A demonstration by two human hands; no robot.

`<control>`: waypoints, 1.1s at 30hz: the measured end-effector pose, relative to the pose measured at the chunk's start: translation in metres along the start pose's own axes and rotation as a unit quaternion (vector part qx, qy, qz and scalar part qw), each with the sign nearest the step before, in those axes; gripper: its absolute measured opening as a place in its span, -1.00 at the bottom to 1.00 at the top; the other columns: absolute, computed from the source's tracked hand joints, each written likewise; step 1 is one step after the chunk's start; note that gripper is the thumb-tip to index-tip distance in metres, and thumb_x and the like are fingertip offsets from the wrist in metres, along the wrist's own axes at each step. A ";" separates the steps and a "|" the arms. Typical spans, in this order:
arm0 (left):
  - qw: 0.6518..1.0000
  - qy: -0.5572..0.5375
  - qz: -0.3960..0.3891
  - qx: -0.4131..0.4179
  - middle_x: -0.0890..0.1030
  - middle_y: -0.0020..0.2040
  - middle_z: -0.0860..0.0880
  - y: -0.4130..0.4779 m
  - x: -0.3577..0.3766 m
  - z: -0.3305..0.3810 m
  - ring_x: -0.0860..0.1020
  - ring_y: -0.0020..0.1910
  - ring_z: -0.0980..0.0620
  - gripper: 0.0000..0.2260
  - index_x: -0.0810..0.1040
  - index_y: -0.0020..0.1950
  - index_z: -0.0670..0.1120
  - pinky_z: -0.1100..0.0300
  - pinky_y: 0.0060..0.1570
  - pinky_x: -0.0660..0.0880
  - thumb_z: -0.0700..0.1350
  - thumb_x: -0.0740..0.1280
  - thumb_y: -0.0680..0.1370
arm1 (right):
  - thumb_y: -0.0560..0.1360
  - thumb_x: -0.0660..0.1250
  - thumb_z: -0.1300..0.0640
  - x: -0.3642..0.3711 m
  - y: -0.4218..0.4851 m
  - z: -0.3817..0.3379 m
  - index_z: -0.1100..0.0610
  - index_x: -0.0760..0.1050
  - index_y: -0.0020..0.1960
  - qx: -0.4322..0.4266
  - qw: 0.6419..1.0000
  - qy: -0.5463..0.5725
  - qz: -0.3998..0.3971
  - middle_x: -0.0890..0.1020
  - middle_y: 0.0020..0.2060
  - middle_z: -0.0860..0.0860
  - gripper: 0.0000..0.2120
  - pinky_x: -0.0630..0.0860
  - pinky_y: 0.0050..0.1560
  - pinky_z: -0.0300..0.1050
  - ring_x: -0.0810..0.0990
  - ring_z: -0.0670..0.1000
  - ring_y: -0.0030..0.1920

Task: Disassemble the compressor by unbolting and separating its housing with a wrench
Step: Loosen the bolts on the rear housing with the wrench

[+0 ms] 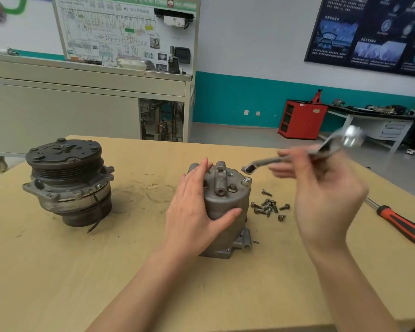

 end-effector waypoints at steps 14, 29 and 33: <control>0.998 0.021 0.004 0.059 0.41 0.41 -0.01 0.001 0.004 0.002 0.27 0.37 0.00 -0.49 0.45 0.39 0.05 -0.28 0.15 0.46 0.19 0.21 0.48 | 0.38 0.46 0.28 0.028 -0.080 -0.037 0.27 0.48 0.04 -0.252 0.956 -0.117 -0.094 0.65 -0.08 0.24 -0.72 0.55 -0.03 -0.28 0.62 0.03 -0.06; 0.998 0.030 -0.013 0.050 0.47 0.36 -0.03 0.003 0.000 0.010 0.40 0.29 -0.08 -0.48 0.56 0.27 -0.06 -0.27 0.08 0.48 0.18 0.16 0.44 | 0.27 0.52 0.42 0.028 -0.067 -0.030 0.33 0.58 -0.10 -0.200 0.967 -0.053 -0.147 0.66 -0.13 0.25 -0.77 0.61 -0.22 -0.11 0.68 0.07 -0.14; 0.997 0.045 -0.005 0.061 0.48 0.35 0.01 0.002 0.000 0.010 0.40 0.30 -0.03 -0.51 0.55 0.26 -0.04 -0.25 0.13 0.47 0.20 0.24 0.44 | 0.44 0.42 0.33 0.013 -0.076 -0.015 0.24 0.60 -0.01 -0.106 0.987 0.021 -0.117 0.66 -0.08 0.17 -0.87 0.61 -0.11 -0.08 0.67 0.07 -0.05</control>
Point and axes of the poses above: each hand's wrist, its own y-axis towards the middle knuckle, its own x-axis out of the palm, z = x × y, the point moved 6 cm from there along y, towards the middle knuckle
